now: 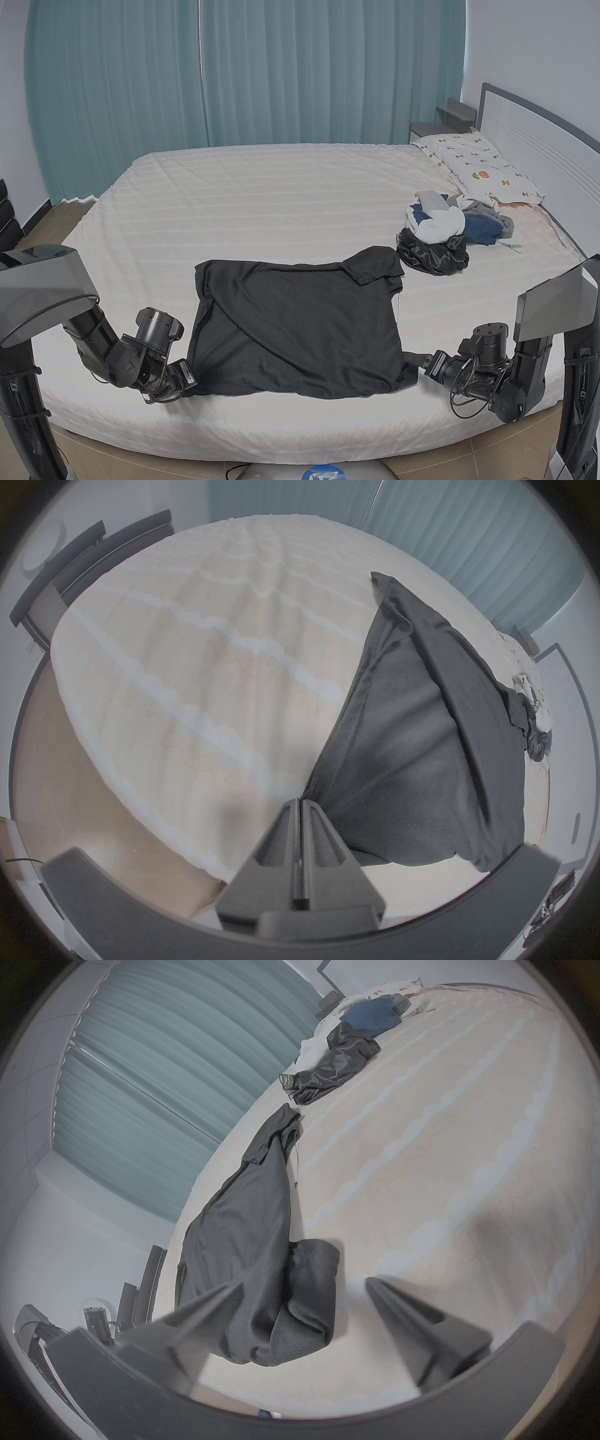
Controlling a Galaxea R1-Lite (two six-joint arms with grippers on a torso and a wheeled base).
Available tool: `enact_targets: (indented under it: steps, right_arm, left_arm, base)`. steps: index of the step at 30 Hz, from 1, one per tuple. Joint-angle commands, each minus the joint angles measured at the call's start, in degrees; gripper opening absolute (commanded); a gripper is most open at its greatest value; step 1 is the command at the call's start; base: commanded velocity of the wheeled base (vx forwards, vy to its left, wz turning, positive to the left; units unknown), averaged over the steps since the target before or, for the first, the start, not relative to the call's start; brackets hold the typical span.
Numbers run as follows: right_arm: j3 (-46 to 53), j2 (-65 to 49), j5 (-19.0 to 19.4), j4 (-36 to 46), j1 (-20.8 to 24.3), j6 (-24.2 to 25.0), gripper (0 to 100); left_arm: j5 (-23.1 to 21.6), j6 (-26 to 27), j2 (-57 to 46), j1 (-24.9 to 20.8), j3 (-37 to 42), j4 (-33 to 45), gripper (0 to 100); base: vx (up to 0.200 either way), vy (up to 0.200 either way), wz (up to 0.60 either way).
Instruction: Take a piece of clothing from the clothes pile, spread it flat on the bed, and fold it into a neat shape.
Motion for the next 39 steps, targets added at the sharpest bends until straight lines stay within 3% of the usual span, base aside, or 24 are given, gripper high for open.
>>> enact_targets:
  steps: [1,7,14,17,18,22,29,31,33,34,39]
  right_arm:
    - [-0.41,2.58,-0.21,-0.08,0.99,0.09,0]
    - [0.38,0.38,-0.74,1.94,-0.42,-0.18,0]
    - [0.12,-6.39,-0.74,11.78,-2.35,-1.50,0]
    - [-0.06,-11.22,-0.74,18.90,-4.29,-4.75,0]
    - [0.21,-14.56,-0.56,23.56,-6.66,-8.79,0]
    - [0.12,-19.40,-0.39,29.98,-9.56,-13.19,0]
    - [-0.94,-28.89,-0.03,47.03,-11.49,-20.04,0]
    - [-3.05,-32.58,0.05,57.84,-12.20,-23.21,0]
    - [-3.05,-32.58,0.05,57.84,-12.20,-23.21,0]
    - [-5.33,-35.48,0.58,66.28,-12.02,-23.82,0]
    - [-7.09,-39.08,4.01,72.87,-12.37,-24.44,0]
  left_arm:
    - [0.17,0.19,-3.02,0.10,-0.37,1.22,0]
    - [0.08,1.60,-2.84,0.63,-0.02,1.74,0]
    - [-0.01,2.56,-3.64,0.63,-0.20,5.70,0]
    - [-0.10,2.91,-4.25,0.54,-0.20,7.37,0]
    - [-0.19,4.67,-5.04,0.54,-0.02,9.65,0]
    - [-0.36,6.52,-6.89,0.45,0.24,13.26,0]
    - [-2.38,8.10,-10.49,0.10,-0.28,19.50,0]
    - [-2.38,8.19,-10.67,0.10,-0.20,20.38,0]
    - [-2.38,8.19,-10.67,0.10,-0.20,20.38,0]
    - [-2.29,8.63,-10.67,0.02,0.16,20.46,0]
    - [-2.38,11.35,-13.04,0.02,-0.28,25.04,0]
  base:
    - [0.000,0.000,0.00]
    - [0.000,0.000,0.00]
    - [0.000,0.000,0.00]
    - [0.000,0.000,0.00]
    - [0.000,0.000,0.00]
    - [0.000,0.000,0.00]
    - [0.000,0.000,0.00]
    - [0.000,0.000,0.00]
    - [0.000,0.000,0.00]
    - [0.000,0.000,0.00]
    - [0.000,0.000,0.00]
